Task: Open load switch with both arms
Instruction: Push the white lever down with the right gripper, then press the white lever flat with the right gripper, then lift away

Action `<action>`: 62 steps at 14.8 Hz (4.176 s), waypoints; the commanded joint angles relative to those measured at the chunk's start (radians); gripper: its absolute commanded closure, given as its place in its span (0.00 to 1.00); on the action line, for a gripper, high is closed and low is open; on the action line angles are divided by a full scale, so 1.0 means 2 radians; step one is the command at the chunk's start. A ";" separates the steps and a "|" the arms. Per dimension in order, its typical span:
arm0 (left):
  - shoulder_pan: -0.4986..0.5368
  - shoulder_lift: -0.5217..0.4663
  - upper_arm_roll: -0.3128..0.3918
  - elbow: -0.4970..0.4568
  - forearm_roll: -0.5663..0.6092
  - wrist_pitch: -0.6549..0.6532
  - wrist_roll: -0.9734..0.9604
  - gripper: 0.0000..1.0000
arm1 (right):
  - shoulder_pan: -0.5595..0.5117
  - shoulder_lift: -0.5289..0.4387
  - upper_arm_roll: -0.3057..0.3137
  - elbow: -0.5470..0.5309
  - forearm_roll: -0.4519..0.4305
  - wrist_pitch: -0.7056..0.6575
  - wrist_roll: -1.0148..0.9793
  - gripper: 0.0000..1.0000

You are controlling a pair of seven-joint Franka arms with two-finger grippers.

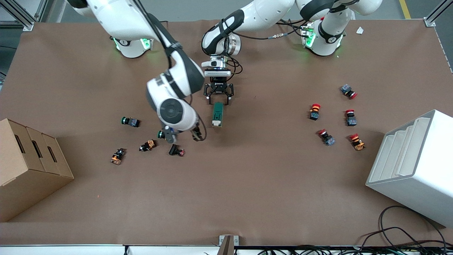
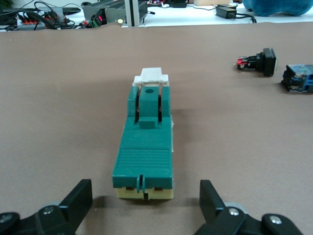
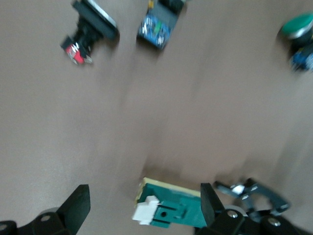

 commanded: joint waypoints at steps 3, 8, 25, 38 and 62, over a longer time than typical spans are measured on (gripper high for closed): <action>-0.006 0.016 0.006 0.006 0.019 -0.001 -0.007 0.01 | 0.025 0.043 -0.001 0.022 0.015 0.020 0.057 0.00; -0.007 0.021 0.007 -0.001 0.022 -0.001 -0.008 0.01 | 0.038 0.058 0.001 0.021 0.033 0.020 0.058 0.00; -0.004 0.020 0.007 0.002 0.024 0.000 -0.005 0.01 | 0.030 0.054 0.029 0.029 0.037 -0.054 0.056 0.00; -0.004 0.021 0.008 -0.001 0.023 0.000 -0.007 0.01 | 0.031 0.043 0.040 0.046 0.036 -0.127 0.056 0.00; -0.004 0.021 0.010 -0.003 0.022 -0.002 -0.007 0.01 | 0.050 0.047 0.047 -0.009 0.031 -0.096 0.053 0.00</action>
